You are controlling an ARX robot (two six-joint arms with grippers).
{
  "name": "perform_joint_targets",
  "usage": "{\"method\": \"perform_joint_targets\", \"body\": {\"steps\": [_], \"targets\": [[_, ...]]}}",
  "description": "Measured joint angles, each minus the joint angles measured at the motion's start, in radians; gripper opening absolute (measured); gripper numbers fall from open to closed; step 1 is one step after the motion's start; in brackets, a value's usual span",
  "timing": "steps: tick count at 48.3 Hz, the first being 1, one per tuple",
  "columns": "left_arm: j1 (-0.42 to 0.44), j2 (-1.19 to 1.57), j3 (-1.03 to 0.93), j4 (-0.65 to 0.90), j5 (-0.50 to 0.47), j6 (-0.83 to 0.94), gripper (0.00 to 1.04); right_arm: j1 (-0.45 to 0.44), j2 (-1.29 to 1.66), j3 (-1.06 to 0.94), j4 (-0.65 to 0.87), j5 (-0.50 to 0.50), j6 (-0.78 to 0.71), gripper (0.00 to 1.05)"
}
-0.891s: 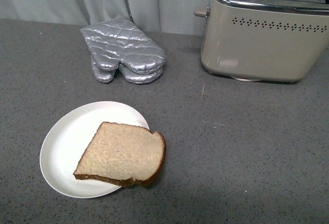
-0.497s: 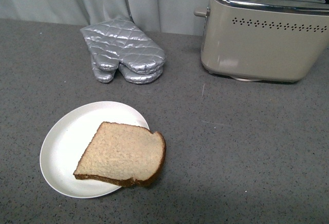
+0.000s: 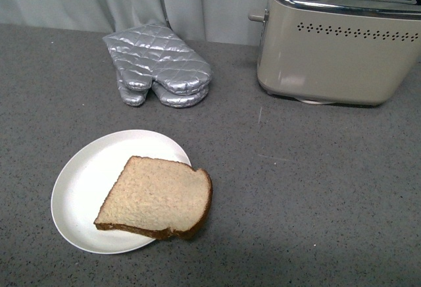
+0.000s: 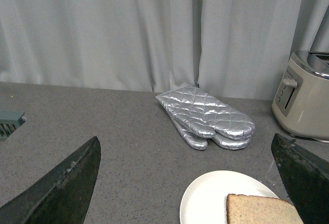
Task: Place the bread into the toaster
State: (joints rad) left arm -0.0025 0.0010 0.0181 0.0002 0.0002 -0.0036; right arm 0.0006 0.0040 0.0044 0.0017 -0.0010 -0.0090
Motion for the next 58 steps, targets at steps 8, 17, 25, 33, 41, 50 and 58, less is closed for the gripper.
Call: {"method": "perform_joint_targets", "body": {"steps": [8,17,25,33,41,50,58], "targets": [[-0.042,0.275,0.09,-0.164,-0.181,-0.196,0.98,0.0,0.0,0.0,0.0,0.0,0.0,0.95],[0.015,0.798,0.195,0.201,-0.108,-0.27,0.98,0.0,0.0,0.0,0.0,0.0,0.0,0.95],[0.023,1.254,0.302,0.447,-0.169,-0.155,0.98,0.0,0.0,0.0,0.0,0.0,0.0,0.95],[0.07,1.476,0.372,0.455,0.049,-0.119,0.98,0.0,0.0,0.0,0.0,0.0,0.0,0.95],[0.092,1.657,0.46,0.363,0.158,-0.1,0.98,0.0,0.0,0.0,0.0,0.0,0.0,0.95],[0.105,1.801,0.522,0.341,0.176,-0.059,0.98,0.0,0.0,0.0,0.0,0.0,0.0,0.95],[0.101,1.891,0.576,0.28,0.217,-0.022,0.98,0.0,0.0,0.0,0.0,0.0,0.0,0.95]]}}
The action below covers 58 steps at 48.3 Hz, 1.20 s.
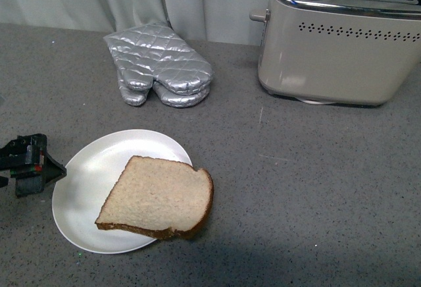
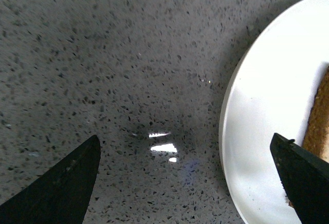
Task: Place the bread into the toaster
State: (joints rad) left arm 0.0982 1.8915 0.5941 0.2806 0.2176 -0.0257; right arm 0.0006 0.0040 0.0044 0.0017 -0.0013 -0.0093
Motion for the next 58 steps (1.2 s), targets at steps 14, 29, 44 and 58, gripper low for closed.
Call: {"method": "perform_joint_targets", "body": {"steps": [14,29,44,58], "targets": [[-0.017,0.103,0.074,-0.013,-0.022,-0.008,0.63,0.0,0.0,0.0,0.0,0.0,0.0,0.95],[-0.04,0.135,0.121,-0.052,-0.014,-0.067,0.07,0.0,0.0,0.0,0.0,0.0,0.0,0.95],[-0.106,0.044,0.114,-0.069,0.013,-0.224,0.03,0.0,0.0,0.0,0.0,0.0,0.0,0.95],[-0.348,0.078,0.253,-0.031,0.021,-0.422,0.03,0.0,0.0,0.0,0.0,0.0,0.0,0.95]]}}
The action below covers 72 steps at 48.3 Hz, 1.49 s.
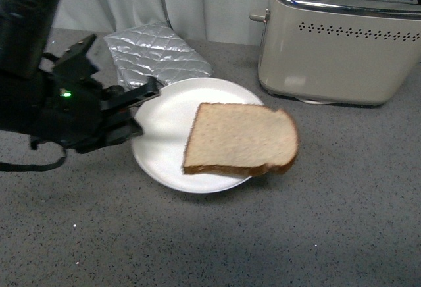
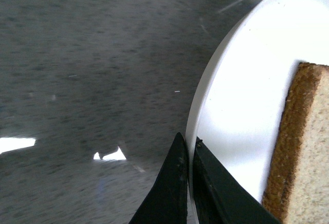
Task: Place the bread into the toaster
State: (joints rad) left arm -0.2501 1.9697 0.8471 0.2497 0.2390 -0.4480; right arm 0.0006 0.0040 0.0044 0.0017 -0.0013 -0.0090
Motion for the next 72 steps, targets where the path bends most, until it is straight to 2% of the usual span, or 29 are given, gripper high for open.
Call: {"method": "perform_joint_targets", "body": {"steps": [8,16,22,30,42,45,50,55,57,64,72], "targets": [[-0.146,0.108,0.112,0.0,-0.012,-0.115,0.03,0.0,0.0,0.0,0.0,0.0,0.0,0.95],[-0.238,0.175,0.178,-0.003,-0.024,-0.183,0.03,0.0,0.0,0.0,0.0,0.0,0.0,0.95],[-0.275,0.214,0.218,-0.036,-0.038,-0.204,0.03,0.0,0.0,0.0,0.0,0.0,0.0,0.95],[-0.277,0.234,0.225,-0.072,-0.058,-0.204,0.04,0.0,0.0,0.0,0.0,0.0,0.0,0.95],[-0.261,0.129,0.17,-0.038,-0.116,-0.201,0.53,0.0,0.0,0.0,0.0,0.0,0.0,0.95],[-0.252,0.074,0.135,-0.008,-0.149,-0.195,0.62,0.0,0.0,0.0,0.0,0.0,0.0,0.95],[-0.232,-0.039,0.054,0.062,-0.241,-0.166,0.79,0.0,0.0,0.0,0.0,0.0,0.0,0.95],[-0.207,-0.166,-0.07,0.2,-0.391,-0.098,0.97,0.0,0.0,0.0,0.0,0.0,0.0,0.95],[-0.198,-0.206,-0.108,0.23,-0.422,-0.087,1.0,0.0,0.0,0.0,0.0,0.0,0.0,0.95],[-0.151,-0.388,-0.275,0.315,-0.542,-0.042,0.98,0.0,0.0,0.0,0.0,0.0,0.0,0.95],[-0.109,-0.61,-0.451,0.319,-0.595,-0.029,0.98,0.0,0.0,0.0,0.0,0.0,0.0,0.95]]}}
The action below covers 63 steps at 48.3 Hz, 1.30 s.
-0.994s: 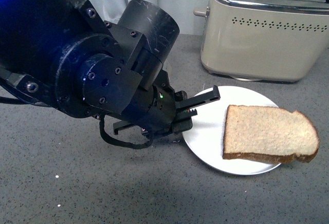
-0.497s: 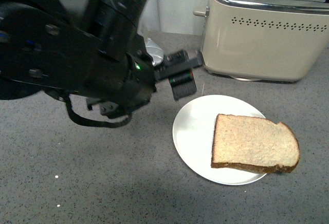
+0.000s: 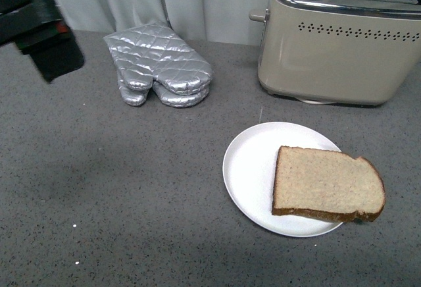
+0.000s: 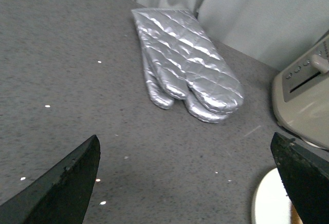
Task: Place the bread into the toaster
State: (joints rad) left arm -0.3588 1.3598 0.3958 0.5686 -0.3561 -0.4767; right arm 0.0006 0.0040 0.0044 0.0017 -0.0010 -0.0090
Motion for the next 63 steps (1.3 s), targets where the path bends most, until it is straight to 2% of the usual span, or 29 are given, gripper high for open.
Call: {"method": "perform_joint_targets", "body": {"steps": [8,9,13,16,22,31,33,36,39,63], "targets": [[0.031,-0.196,-0.117,-0.1,-0.033,0.03,0.98,0.0,0.0,0.0,0.0,0.0,0.0,0.95],[0.042,-0.202,-0.144,-0.054,-0.008,0.063,0.95,0.0,0.0,0.0,0.0,0.0,0.0,0.95],[0.098,-0.266,-0.277,0.229,0.103,0.217,0.81,0.0,0.0,0.0,0.0,-0.001,0.0,0.95],[0.13,-0.353,-0.332,0.311,0.136,0.33,0.69,0.0,0.0,0.0,0.0,0.0,0.0,0.95],[0.187,-0.517,-0.362,0.237,0.19,0.43,0.43,0.0,0.0,0.0,0.0,0.0,0.0,0.95],[0.243,-0.684,-0.377,0.088,0.246,0.459,0.05,0.0,0.0,0.0,0.0,0.0,0.0,0.95],[0.253,-0.722,-0.377,0.057,0.254,0.461,0.04,0.0,0.0,0.0,0.0,0.0,0.0,0.95],[0.32,-0.777,-0.378,0.003,0.343,0.467,0.04,0.0,0.0,0.0,0.0,0.0,0.0,0.95],[0.353,-0.828,-0.378,-0.046,0.346,0.468,0.04,0.0,0.0,0.0,0.0,0.0,0.0,0.95],[0.356,-1.066,-0.378,-0.271,0.355,0.469,0.04,0.0,0.0,0.0,0.0,0.0,0.0,0.95]]}}
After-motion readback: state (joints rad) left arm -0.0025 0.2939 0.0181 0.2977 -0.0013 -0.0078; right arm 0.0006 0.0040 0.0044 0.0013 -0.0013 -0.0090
